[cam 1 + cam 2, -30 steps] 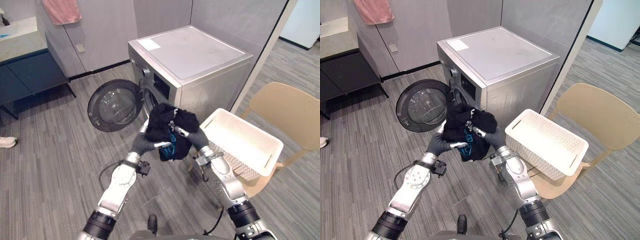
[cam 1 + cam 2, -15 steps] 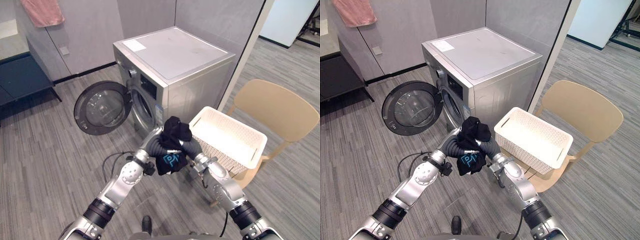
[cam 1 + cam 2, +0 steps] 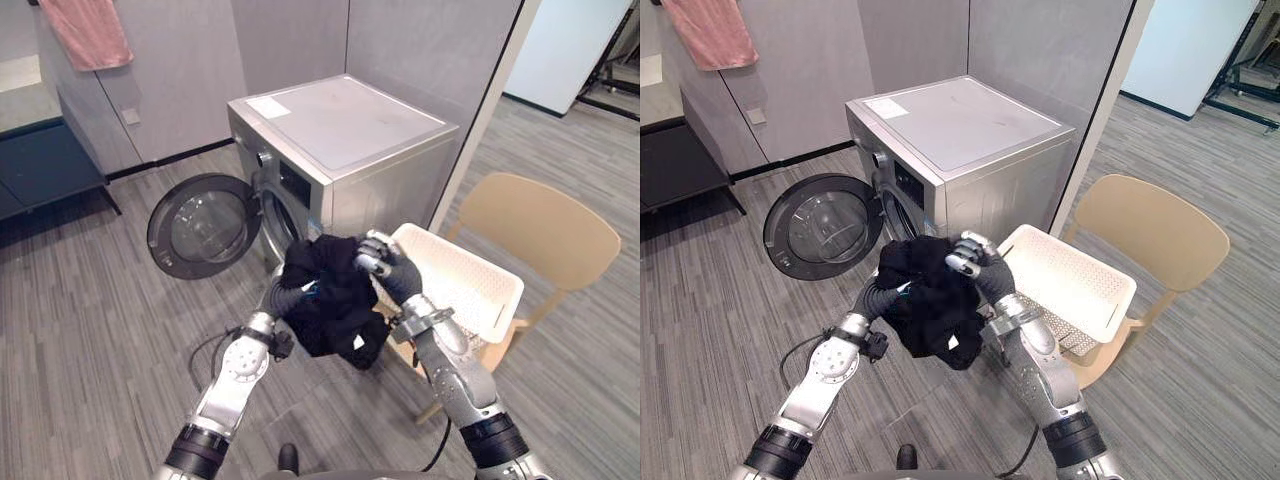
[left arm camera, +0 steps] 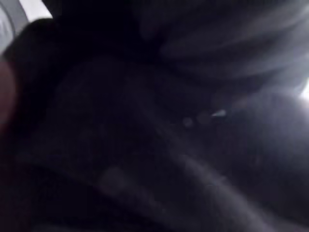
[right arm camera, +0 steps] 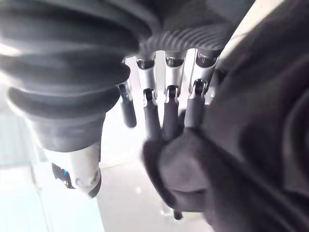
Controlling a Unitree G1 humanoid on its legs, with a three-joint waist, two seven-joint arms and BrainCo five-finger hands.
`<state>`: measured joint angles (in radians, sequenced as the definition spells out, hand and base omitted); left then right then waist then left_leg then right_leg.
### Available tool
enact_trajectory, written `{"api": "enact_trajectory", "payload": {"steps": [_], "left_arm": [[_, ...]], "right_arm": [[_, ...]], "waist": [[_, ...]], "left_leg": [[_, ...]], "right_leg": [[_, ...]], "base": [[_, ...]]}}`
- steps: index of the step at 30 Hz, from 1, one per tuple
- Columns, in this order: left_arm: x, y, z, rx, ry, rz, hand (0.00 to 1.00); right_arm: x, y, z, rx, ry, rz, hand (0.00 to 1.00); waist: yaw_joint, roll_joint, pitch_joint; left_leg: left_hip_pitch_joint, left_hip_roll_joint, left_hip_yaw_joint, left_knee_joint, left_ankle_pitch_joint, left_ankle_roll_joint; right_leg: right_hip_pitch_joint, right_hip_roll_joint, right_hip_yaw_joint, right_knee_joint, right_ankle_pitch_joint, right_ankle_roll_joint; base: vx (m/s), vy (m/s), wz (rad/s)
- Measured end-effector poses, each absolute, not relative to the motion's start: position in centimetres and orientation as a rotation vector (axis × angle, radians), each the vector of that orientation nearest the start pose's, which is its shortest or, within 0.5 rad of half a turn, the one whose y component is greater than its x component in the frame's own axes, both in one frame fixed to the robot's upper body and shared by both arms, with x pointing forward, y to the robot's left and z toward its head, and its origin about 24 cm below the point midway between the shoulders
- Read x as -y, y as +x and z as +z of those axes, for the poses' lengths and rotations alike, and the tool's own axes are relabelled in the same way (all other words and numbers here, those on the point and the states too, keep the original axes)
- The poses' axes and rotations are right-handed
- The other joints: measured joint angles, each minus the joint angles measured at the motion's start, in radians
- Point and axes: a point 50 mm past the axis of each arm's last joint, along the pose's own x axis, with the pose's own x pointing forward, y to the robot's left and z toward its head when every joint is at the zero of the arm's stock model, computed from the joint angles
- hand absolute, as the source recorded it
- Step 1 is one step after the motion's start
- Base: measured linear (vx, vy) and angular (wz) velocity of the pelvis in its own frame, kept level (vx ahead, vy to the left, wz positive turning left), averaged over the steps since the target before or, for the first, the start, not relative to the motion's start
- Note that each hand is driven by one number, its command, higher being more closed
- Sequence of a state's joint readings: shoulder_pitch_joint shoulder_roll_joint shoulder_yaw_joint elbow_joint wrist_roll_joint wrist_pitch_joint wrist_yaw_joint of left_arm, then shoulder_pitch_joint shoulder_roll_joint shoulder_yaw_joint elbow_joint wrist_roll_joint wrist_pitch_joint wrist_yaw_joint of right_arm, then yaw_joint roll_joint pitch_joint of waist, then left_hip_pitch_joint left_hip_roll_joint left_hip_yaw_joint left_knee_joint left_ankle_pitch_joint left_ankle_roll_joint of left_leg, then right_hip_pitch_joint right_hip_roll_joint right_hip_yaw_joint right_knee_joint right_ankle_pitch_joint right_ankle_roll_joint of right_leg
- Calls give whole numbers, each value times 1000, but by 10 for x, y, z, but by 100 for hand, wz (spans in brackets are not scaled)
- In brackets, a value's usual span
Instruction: Pick up the laundry basket with both hands and put the clothes into the washing machine.
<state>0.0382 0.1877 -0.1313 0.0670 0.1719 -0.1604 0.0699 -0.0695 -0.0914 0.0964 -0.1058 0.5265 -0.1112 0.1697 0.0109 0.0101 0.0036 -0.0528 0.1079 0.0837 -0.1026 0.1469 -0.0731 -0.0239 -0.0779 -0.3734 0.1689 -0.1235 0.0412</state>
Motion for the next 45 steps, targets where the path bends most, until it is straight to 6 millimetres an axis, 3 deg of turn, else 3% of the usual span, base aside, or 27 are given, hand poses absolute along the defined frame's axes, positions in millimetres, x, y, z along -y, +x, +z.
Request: {"api": "enact_trajectory", "payload": {"steps": [6, 8, 10, 12, 14, 15, 16, 17, 19, 21, 23, 24, 25, 26, 27, 29, 32, 33, 34, 35, 36, 37, 38, 40, 41, 42, 45], "left_arm": [[-194, 225, 22, -11, 215, 154, 100], [-203, 220, 22, -15, 199, 204, 100], [-209, 219, 23, -13, 183, 242, 100], [-208, 219, 22, -21, 171, 243, 100], [-205, 219, 18, -38, 142, 246, 100], [-203, 219, 17, -43, 131, 246, 100], [-201, 216, 11, -68, 109, 246, 100], [-202, 212, 4, -104, 111, 251, 100], [-206, 204, -5, -151, 118, 263, 100], [-206, 196, -14, -206, 116, 272, 100], [-209, 190, -17, -232, 121, 280, 100], [-208, 187, -19, -245, 109, 291, 100], [-206, 185, -20, -257, 109, 288, 100], [-205, 185, -20, -258, 114, 286, 100], [-204, 188, -17, -244, 118, 282, 100], [-207, 191, -11, -216, 131, 284, 100], [-197, 205, -3, -172, 119, 248, 100], [-193, 210, -2, -161, 113, 231, 100], [-190, 214, -4, -169, 111, 224, 100], [-185, 215, -6, -175, 100, 215, 100], [-180, 214, -7, -180, 91, 208, 100], [-176, 214, -8, -181, 86, 200, 100], [-173, 214, -6, -173, 74, 196, 100], [-168, 214, -6, -171, 49, 195, 100], [-165, 210, -7, -176, 26, 203, 100], [-163, 208, -8, -183, 19, 199, 100], [-152, 209, -6, -175, -6, 155, 100]], "right_arm": [[197, 239, 62, 178, 259, -64, 0], [217, 230, 43, 87, 159, -180, 0], [240, 212, 9, -84, 24, -312, 0], [254, 194, -19, -239, -61, -382, 0], [262, 178, -47, -399, -136, -431, 0], [263, 174, -56, -448, -153, -435, 0], [267, 165, -73, -552, -191, -440, 0], [262, 153, -92, -665, -193, -434, 0], [246, 140, -114, -792, -179, -402, 0], [229, 126, -132, -899, -150, -371, 0], [221, 120, -136, -934, -130, -366, 0], [221, 115, -135, -933, -143, -358, 0], [222, 110, -135, -937, -153, -353, 0], [220, 111, -134, -932, -155, -348, 0], [216, 109, -136, -939, -144, -343, 0], [211, 113, -135, -927, -127, -340, 0], [205, 111, -137, -933, -110, -336, 0], [205, 111, -137, -937, -110, -336, 0], [207, 106, -140, -965, -116, -338, 0], [209, 104, -141, -972, -120, -340, 0], [210, 102, -141, -978, -124, -342, 0], [212, 100, -141, -979, -129, -344, 0], [216, 107, -138, -960, -143, -343, 0], [217, 115, -133, -924, -156, -327, 0], [217, 120, -129, -897, -171, -317, 0], [215, 125, -125, -872, -174, -310, 0], [218, 135, -116, -808, -154, -331, 0]], "waist": [[1, -1, 0], [2, -1, -1], [0, 2, 1], [-3, 2, 3], [-24, -16, 9], [-24, -19, 18], [-4, -2, 31], [8, -2, 40], [12, -13, 45], [34, -49, 70], [40, -93, 98], [25, -86, 130], [25, -78, 139], [25, -80, 140], [8, -76, 147], [1, -89, 154], [-18, -86, 165], [-36, -85, 171], [-59, -88, 173], [-61, -90, 177], [-61, -76, 182], [-58, -61, 180], [-56, -40, 183], [-55, -24, 191], [-43, -10, 193], [-22, -5, 191], [7, -22, 183]], "left_leg": [[-7, 0, -6, 0, 1, 0], [-32, -1, -19, 0, 3, -2], [-90, -5, -59, 1, 16, -7], [-136, -10, -71, 0, 4, 9], [-163, -17, 42, 8, -59, 87], [-161, -18, 81, 13, -56, 86], [-139, -10, 119, 31, -37, 69], [-135, -8, 118, 37, 21, 47], [-135, -26, 107, 41, 12, 50], [-148, -61, 115, 96, -62, 60], [-146, -81, 177, 170, -152, 66], [-173, -48, 209, 317, -230, 76], [-172, -33, 189, 388, -276, 78], [-158, -35, 177, 387, -285, 81], [-137, -28, 142, 369, -290, 87], [-105, -25, 126, 331, -290, 87], [-57, -45, 80, 292, -314, 83], [-34, -65, 56, 269, -315, 83], [12, -97, 29, 251, -327, 78], [34, -99, 21, 262, -343, 65], [68, -93, 1, 288, -383, 44], [83, -79, -1, 301, -397, 30], [62, -48, 7, 389, -405, 3], [-48, 26, 34, 725, -368, -37], [-133, 107, 57, 966, -282, -23], [-183, 171, 78, 1124, -289, -15], [-293, 211, 146, 1148, -343, 9]], "right_leg": [[-2, 1, -8, 0, 3, -5], [-17, 4, -18, 10, 0, -8], [-55, -1, -67, 37, -16, -7], [-77, -17, -131, 62, -34, -4], [-74, -61, -211, 37, -39, 4], [-72, -74, -221, 42, -45, 9], [-69, -79, -226, 74, -65, 18], [-64, -90, -232, 111, -81, 24], [-46, -104, -227, 104, -80, 30], [-46, -157, -228, 146, -112, 57], [-36, -225, -230, 230, -147, 59], [-56, -240, -142, 360, -130, 26], [-134, -239, -3, 545, -73, -63], [-177, -240, 48, 631, -19, -82], [-249, -213, 107, 707, -78, -25], [-318, -159, 100, 668, -131, -16], [-387, -69, 106, 376, -103, 27], [-390, -55, 131, 255, -56, 44], [-386, -48, 197, 110, 35, 26], [-382, -44, 218, 110, 82, 24], [-375, -35, 237, 159, 137, -11], [-374, -24, 230, 196, 127, -36], [-348, -15, 200, 228, 73, -44], [-260, 22, 164, 205, 39, -71], [-166, 69, 162, 154, 13, -96], [-91, 104, 176, 117, -2, -111], [21, 108, 222, 45, -10, -122]], "base": [[32, -2, 3], [6, -18, 20], [-21, -30, 53], [6, -27, 84], [60, 7, 120], [124, 47, 97], [153, 46, 49], [137, 16, 49], [138, 22, 33], [131, 78, 16], [116, 80, 29], [191, 120, 40], [193, 97, 37], [240, 88, 44], [299, 51, 48], [311, 51, 30], [297, -6, 44], [381, -48, 99], [429, -73, 97], [498, -125, 85], [439, -131, 35], [721, -206, 35], [606, -198, 30], [658, -277, 18], [698, -285, -29], [548, -190, -41], [447, -95, -49]]}}
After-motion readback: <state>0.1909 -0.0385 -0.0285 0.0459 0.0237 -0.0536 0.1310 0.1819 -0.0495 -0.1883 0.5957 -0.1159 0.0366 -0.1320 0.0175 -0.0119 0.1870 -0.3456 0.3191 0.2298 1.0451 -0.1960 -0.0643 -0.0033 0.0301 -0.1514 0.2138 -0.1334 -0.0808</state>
